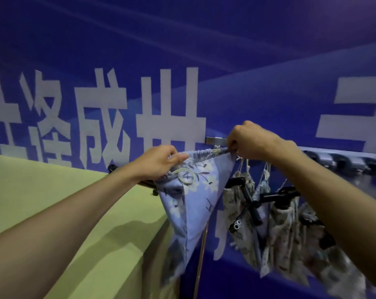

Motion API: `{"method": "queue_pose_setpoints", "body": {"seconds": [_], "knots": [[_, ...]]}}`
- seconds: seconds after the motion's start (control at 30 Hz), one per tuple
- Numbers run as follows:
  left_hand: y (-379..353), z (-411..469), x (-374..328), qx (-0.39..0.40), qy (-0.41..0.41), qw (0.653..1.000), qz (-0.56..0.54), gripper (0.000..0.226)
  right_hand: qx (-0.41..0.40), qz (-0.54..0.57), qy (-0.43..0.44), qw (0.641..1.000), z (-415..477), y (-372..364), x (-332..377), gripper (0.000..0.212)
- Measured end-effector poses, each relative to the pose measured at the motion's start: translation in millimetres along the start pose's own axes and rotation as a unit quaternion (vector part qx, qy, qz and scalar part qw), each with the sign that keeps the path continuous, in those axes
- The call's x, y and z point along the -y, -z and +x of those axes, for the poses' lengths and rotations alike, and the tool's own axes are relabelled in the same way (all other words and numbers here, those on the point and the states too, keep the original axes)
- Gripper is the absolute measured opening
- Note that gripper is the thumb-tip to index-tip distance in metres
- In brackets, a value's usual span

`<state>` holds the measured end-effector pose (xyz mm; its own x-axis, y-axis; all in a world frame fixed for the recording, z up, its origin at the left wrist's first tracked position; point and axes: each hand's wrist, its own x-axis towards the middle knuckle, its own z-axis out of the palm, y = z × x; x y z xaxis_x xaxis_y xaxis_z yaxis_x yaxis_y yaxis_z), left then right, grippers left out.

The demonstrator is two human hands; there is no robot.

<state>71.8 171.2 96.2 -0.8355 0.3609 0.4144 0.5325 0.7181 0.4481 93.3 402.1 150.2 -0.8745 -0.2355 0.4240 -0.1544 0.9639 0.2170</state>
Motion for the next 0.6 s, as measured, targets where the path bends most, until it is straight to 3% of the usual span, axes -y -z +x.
{"method": "queue_pose_setpoints", "body": {"seconds": [0.1,0.27,0.33,0.43,0.6], "knots": [[-10,1,-9,0.002,0.009,0.998,-0.07,0.04,0.007,0.032,0.004,0.999,-11,9,-5,0.02],[-28,6,-19,-0.062,0.028,0.984,-0.164,0.042,-0.095,0.1,0.02,0.99,-26,14,3,0.021],[-30,7,-22,-0.083,0.027,0.978,-0.19,0.039,-0.045,0.147,0.072,0.986,-30,13,15,0.024],[-29,6,-22,-0.097,0.036,0.961,-0.258,0.035,0.012,0.176,0.131,0.976,-31,1,27,0.011],[-24,0,-15,-0.087,0.053,0.942,-0.321,0.026,0.063,0.18,0.173,0.966,-21,-15,37,0.009]]}}
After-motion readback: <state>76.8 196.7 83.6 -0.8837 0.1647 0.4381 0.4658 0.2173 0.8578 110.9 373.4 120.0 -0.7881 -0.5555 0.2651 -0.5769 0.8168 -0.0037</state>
